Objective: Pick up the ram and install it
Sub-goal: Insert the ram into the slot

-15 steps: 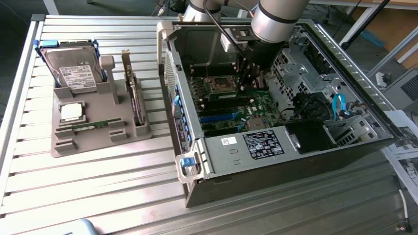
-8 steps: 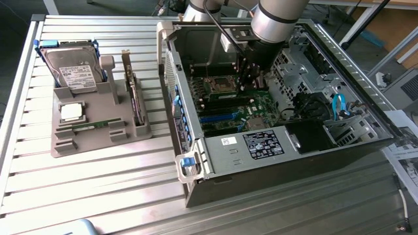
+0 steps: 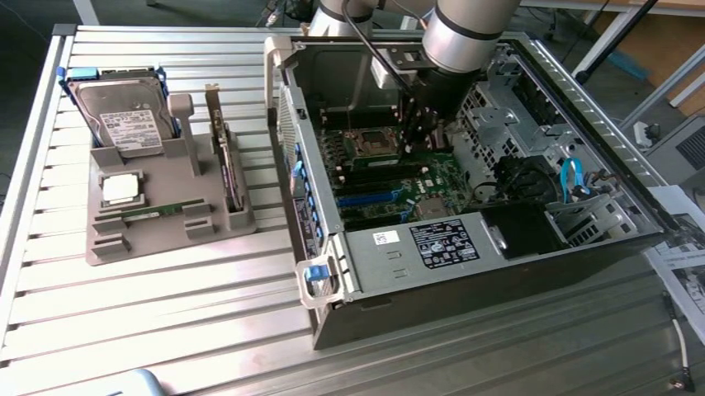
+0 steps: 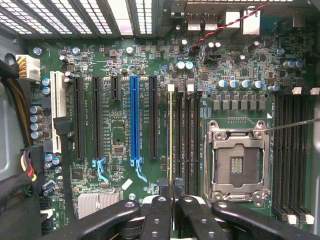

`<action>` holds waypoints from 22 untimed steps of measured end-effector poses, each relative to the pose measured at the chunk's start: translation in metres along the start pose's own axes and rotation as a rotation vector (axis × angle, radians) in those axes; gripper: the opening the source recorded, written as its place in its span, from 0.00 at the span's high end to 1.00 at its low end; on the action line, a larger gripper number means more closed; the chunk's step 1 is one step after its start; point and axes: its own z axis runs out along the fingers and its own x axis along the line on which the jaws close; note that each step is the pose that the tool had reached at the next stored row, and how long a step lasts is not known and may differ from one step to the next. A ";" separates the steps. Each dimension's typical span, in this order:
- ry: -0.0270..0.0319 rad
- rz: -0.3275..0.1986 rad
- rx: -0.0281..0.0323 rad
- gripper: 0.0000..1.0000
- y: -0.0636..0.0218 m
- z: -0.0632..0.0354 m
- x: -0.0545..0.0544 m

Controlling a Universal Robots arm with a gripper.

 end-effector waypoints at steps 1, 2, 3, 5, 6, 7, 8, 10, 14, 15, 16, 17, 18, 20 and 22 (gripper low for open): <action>0.0001 0.000 0.0000 0.88 0.0000 0.0000 0.000; 0.0001 0.000 0.0000 0.88 0.0000 0.0000 0.000; -0.0004 0.000 0.0003 0.88 0.0000 0.0007 0.000; -0.0001 0.000 0.0010 0.88 0.0000 0.0031 0.000; -0.0001 0.000 0.0014 0.88 0.0000 0.0045 0.000; -0.0001 0.000 0.0016 0.88 0.0000 0.0055 0.000; -0.0001 0.000 0.0018 0.88 0.0000 0.0064 0.000; -0.0001 0.000 0.0023 0.88 0.0000 0.0083 0.000; -0.0001 0.000 0.0036 0.88 0.0000 0.0114 0.000; 0.0000 0.000 0.0037 0.88 0.0000 0.0116 0.000; 0.0001 0.000 0.0037 0.88 0.0000 0.0116 0.000; 0.0002 0.000 0.0037 0.88 0.0000 0.0116 0.000; 0.0002 0.000 0.0037 0.88 0.0000 0.0116 0.000; -0.0001 0.000 0.0038 0.88 0.0000 0.0118 0.000; 0.0000 0.000 0.0038 0.88 0.0006 0.0119 0.000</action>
